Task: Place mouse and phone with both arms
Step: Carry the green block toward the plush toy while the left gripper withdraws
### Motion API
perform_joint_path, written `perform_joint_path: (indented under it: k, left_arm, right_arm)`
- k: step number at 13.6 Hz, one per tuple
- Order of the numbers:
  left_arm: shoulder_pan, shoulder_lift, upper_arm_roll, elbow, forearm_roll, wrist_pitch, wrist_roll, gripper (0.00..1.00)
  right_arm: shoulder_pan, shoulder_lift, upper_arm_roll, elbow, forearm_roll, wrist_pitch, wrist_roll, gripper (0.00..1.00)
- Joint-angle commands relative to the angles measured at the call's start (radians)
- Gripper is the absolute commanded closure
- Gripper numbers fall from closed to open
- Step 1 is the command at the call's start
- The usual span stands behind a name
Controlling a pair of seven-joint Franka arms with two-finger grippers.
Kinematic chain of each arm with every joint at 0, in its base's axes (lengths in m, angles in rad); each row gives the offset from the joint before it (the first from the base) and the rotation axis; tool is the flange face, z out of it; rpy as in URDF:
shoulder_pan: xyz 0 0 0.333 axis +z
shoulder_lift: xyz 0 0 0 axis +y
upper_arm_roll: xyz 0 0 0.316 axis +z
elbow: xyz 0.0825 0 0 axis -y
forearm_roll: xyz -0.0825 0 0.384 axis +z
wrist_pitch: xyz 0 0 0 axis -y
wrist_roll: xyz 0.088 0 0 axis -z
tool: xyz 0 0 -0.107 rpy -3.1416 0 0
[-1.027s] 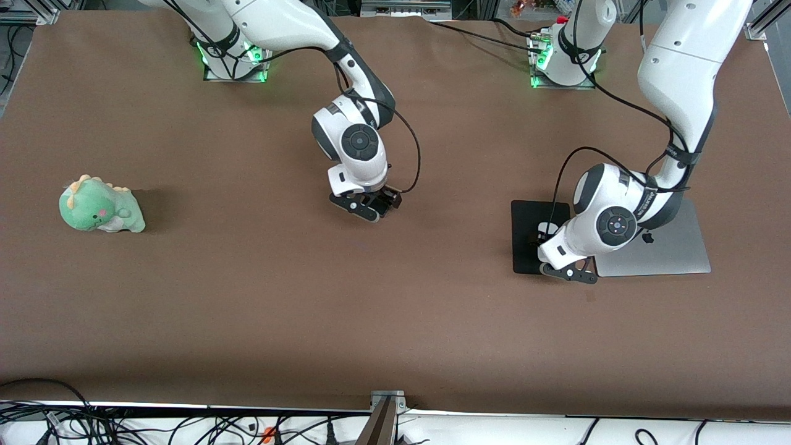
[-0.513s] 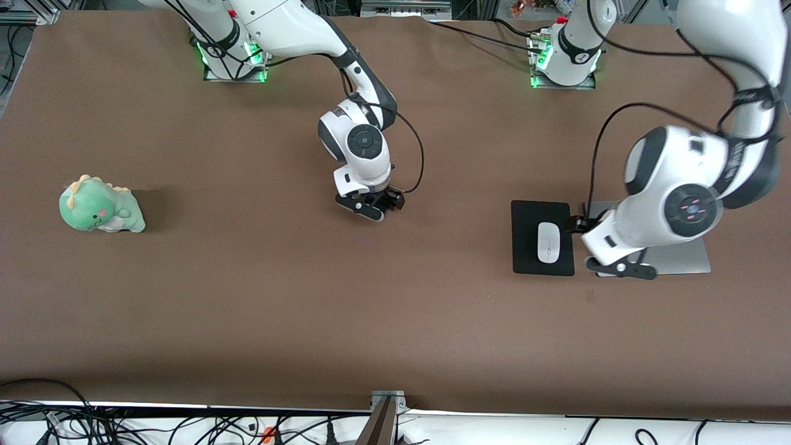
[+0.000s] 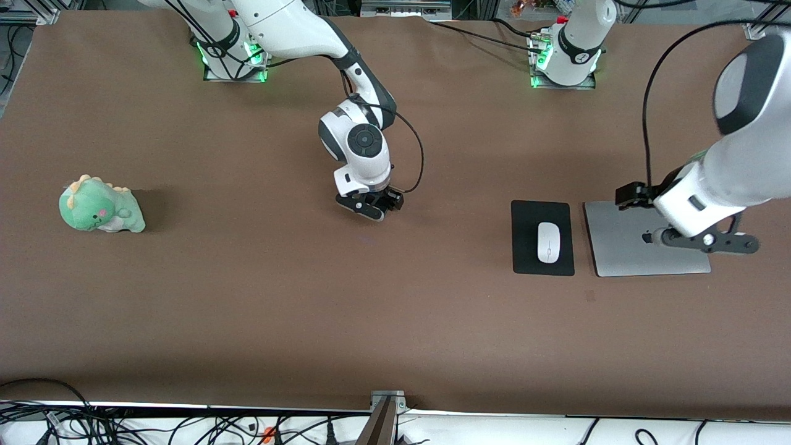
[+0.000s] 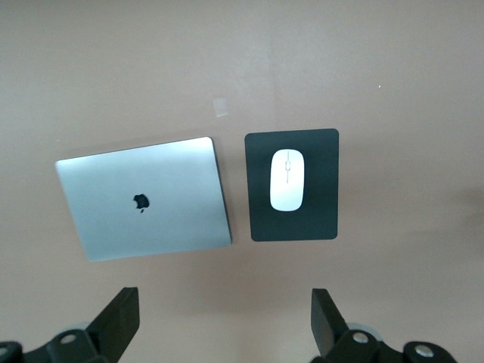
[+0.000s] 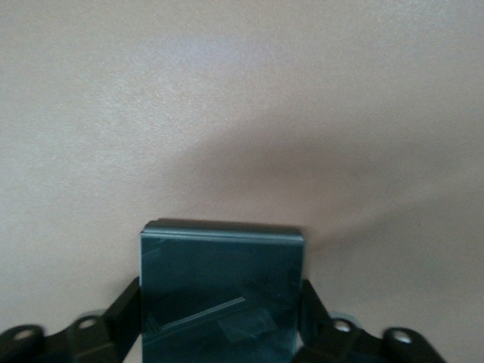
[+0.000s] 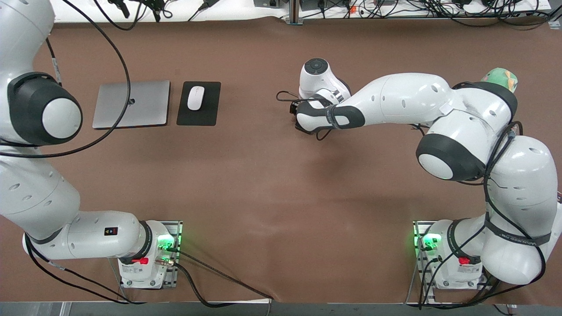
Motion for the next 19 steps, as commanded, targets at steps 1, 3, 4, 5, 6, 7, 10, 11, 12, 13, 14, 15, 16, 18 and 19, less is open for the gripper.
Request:
perform_joint_path:
  k: [1,3,4,5,6,7,10,11,12,13,14,15,16,18,19]
  left_arm:
    - [0.026,-0.09,0.004,-0.021,-0.025,-0.076,0.021,0.0]
    - [0.064,-0.11,0.008,-0.047,-0.076,-0.061,0.029,0.0]
    - [0.066,-0.156,0.028,-0.108,-0.107,-0.044,0.029,0.0]
    - [0.054,-0.211,0.072,-0.183,-0.109,0.022,0.029,0.0]
    - [0.03,-0.274,0.106,-0.284,-0.111,0.108,0.027,0.0]
    - [0.007,-0.319,0.137,-0.353,-0.111,0.182,0.024,0.0]
    - [-0.004,-0.38,0.14,-0.426,-0.098,0.21,0.03,0.0]
    - [-0.003,-0.376,0.133,-0.421,-0.098,0.203,0.03,0.0]
    - [0.003,-0.371,0.133,-0.417,-0.106,0.201,0.032,0.0]
    - [0.005,-0.371,0.133,-0.416,-0.106,0.201,0.032,0.0]
    - [0.003,-0.371,0.133,-0.413,-0.106,0.201,0.032,0.0]
    - [0.003,-0.371,0.133,-0.413,-0.106,0.198,0.032,0.0]
    - [0.002,-0.373,0.133,-0.413,-0.106,0.195,0.032,0.0]
    - [0.005,-0.371,0.133,-0.412,-0.107,0.197,0.032,0.0]
    - [0.005,-0.37,0.133,-0.412,-0.109,0.197,0.032,0.0]
  right_arm:
    - [0.007,0.006,-0.021,0.002,-0.013,0.01,-0.03,0.73]
    - [-0.02,-0.004,-0.026,0.047,-0.002,-0.092,-0.132,0.86]
    - [-0.046,-0.011,-0.027,0.086,0.001,-0.165,-0.189,0.89]
    - [-0.084,-0.02,-0.027,0.123,0.004,-0.233,-0.241,0.89]
    - [-0.13,-0.027,-0.024,0.159,0.004,-0.294,-0.304,0.89]
    - [-0.179,-0.042,-0.017,0.185,0.005,-0.344,-0.379,0.89]
    - [-0.357,-0.06,0.026,0.219,0.004,-0.389,-0.648,0.9]
    - [-0.414,-0.062,0.038,0.217,0.002,-0.39,-0.744,0.9]
    - [-0.462,-0.065,0.04,0.214,-0.002,-0.39,-0.827,0.91]
    - [-0.508,-0.066,0.04,0.208,-0.008,-0.393,-0.899,0.91]
    - [-0.549,-0.068,0.04,0.205,-0.011,-0.408,-0.966,0.91]
    - [-0.593,-0.07,0.037,0.196,-0.013,-0.427,-1.032,0.91]
    - [-0.639,-0.083,0.037,0.164,-0.014,-0.428,-1.082,0.91]
    - [-0.718,-0.122,0.036,0.099,-0.017,-0.428,-1.16,0.91]
    - [-0.746,-0.141,0.034,0.073,-0.018,-0.428,-1.192,0.91]
